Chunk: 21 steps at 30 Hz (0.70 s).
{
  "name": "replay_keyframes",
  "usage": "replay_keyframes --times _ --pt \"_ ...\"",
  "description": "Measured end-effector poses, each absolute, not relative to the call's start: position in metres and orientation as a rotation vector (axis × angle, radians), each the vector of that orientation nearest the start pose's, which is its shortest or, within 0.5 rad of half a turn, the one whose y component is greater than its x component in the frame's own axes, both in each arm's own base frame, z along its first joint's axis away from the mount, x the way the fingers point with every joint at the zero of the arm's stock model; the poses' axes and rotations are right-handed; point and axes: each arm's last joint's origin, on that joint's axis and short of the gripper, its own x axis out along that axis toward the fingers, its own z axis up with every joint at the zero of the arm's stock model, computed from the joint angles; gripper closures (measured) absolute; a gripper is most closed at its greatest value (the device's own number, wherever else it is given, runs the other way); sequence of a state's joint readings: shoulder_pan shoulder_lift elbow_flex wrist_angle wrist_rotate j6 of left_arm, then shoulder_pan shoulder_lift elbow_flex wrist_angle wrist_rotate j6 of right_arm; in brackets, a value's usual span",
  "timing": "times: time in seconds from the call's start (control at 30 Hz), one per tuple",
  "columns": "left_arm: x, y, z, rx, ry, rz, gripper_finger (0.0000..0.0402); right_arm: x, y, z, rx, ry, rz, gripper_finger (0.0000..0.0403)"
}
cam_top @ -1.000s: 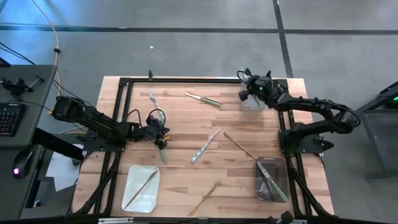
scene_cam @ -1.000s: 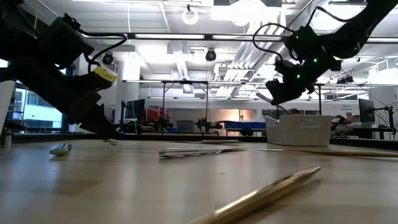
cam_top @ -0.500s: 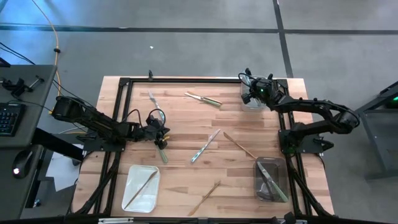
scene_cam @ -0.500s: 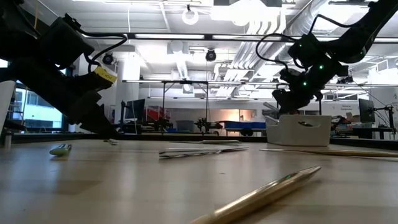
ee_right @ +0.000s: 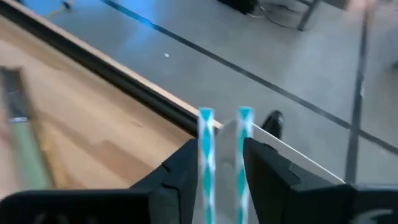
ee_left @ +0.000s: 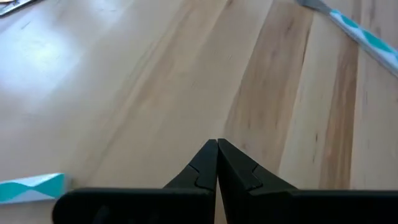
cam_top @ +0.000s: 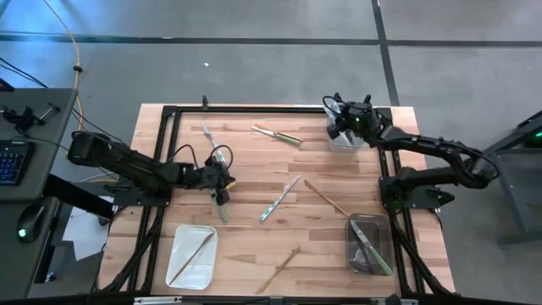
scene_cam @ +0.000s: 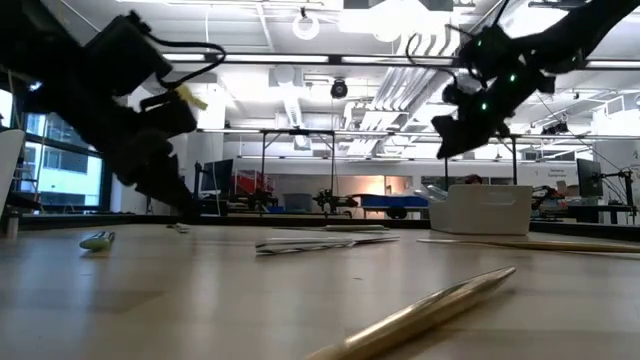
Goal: Sort silverware by color (type)
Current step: Put the green table knife into the black bin
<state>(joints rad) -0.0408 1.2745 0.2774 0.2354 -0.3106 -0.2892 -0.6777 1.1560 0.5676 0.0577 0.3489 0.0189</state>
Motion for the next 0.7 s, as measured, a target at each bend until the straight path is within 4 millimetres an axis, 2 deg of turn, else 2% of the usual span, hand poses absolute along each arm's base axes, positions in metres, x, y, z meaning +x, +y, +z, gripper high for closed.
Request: replay_keyframes --times 0.13,0.27,0.4,0.57,0.7 --pt "0.201 0.005 0.137 -0.1 0.791 0.364 0.0401 0.18 -0.13 0.223 0.057 0.489 -0.911 0.0336" --pt "0.205 0.006 0.162 -0.055 0.834 0.354 0.0401 0.184 -0.106 0.221 0.054 0.447 -0.81 0.0391" --pt "0.208 0.006 0.177 -0.063 0.794 0.35 0.0401 0.194 -0.085 0.21 0.13 0.423 -0.645 0.0387" --pt "0.208 0.003 0.165 -0.102 0.656 0.301 0.0401 0.211 -0.066 0.192 0.134 0.464 -0.546 0.038" --pt "0.2 0.002 0.149 -0.153 0.547 0.276 0.0401 0.232 -0.066 0.185 0.167 0.493 -0.538 0.0377"
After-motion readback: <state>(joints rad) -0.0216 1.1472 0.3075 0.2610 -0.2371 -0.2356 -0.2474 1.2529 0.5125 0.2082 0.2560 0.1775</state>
